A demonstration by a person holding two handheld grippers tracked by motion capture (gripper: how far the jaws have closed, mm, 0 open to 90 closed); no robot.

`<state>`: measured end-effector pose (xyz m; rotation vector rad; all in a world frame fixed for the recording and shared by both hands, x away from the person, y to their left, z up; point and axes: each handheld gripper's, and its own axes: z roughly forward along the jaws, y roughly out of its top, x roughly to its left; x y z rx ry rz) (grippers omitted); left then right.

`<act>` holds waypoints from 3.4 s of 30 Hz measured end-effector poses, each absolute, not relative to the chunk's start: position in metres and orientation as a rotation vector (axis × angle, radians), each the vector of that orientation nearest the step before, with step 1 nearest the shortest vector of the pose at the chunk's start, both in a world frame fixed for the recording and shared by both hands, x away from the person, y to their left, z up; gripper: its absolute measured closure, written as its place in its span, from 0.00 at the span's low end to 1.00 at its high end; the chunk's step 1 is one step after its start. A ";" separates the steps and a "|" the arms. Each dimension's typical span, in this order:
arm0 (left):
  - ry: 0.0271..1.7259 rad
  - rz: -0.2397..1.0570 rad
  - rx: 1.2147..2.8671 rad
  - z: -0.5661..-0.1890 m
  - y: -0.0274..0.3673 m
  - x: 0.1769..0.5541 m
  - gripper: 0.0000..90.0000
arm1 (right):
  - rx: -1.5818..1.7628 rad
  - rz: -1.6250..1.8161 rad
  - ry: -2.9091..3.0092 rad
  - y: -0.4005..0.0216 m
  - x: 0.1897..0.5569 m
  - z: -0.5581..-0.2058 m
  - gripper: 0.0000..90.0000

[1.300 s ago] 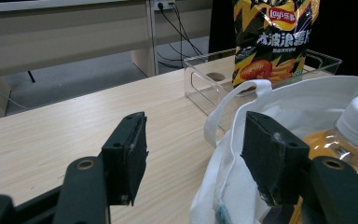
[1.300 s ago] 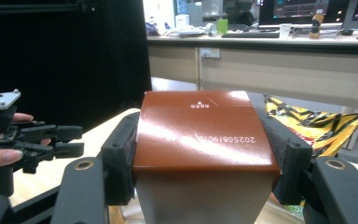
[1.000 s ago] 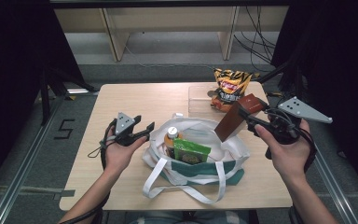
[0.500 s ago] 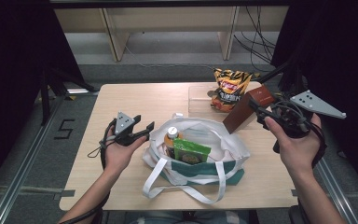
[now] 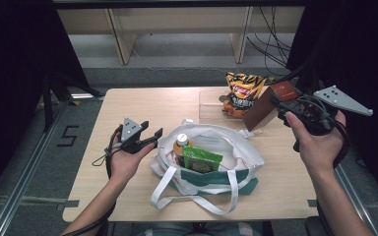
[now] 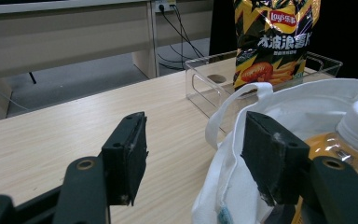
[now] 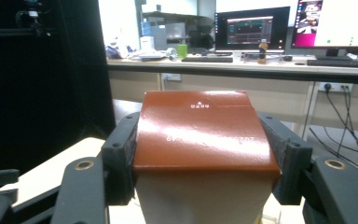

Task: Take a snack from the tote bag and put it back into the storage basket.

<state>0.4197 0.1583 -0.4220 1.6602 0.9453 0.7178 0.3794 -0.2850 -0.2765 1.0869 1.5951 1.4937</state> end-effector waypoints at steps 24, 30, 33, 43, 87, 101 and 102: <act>0.942 0.716 1.661 -0.423 0.159 0.420 0.44 | 1.191 1.408 1.539 -0.294 0.425 -0.287 0.44; 0.944 0.715 1.660 -0.422 0.158 0.420 0.44 | 1.231 1.393 1.542 -0.293 0.437 -0.291 0.44; 0.941 0.711 1.659 -0.422 0.157 0.420 0.44 | 1.230 1.378 1.537 -0.293 0.445 -0.294 0.44; 0.939 0.711 1.658 -0.422 0.157 0.420 0.44 | 1.276 1.346 1.527 -0.290 0.467 -0.302 0.44; 0.932 0.705 1.661 -0.422 0.157 0.420 0.44 | 1.374 1.247 1.505 -0.289 0.502 -0.324 0.44; 0.934 0.704 1.657 -0.422 0.158 0.420 0.44 | 1.373 1.231 1.495 -0.288 0.510 -0.327 0.44; 0.934 0.704 1.656 -0.422 0.158 0.420 0.44 | 1.353 1.226 1.500 -0.289 0.511 -0.327 0.44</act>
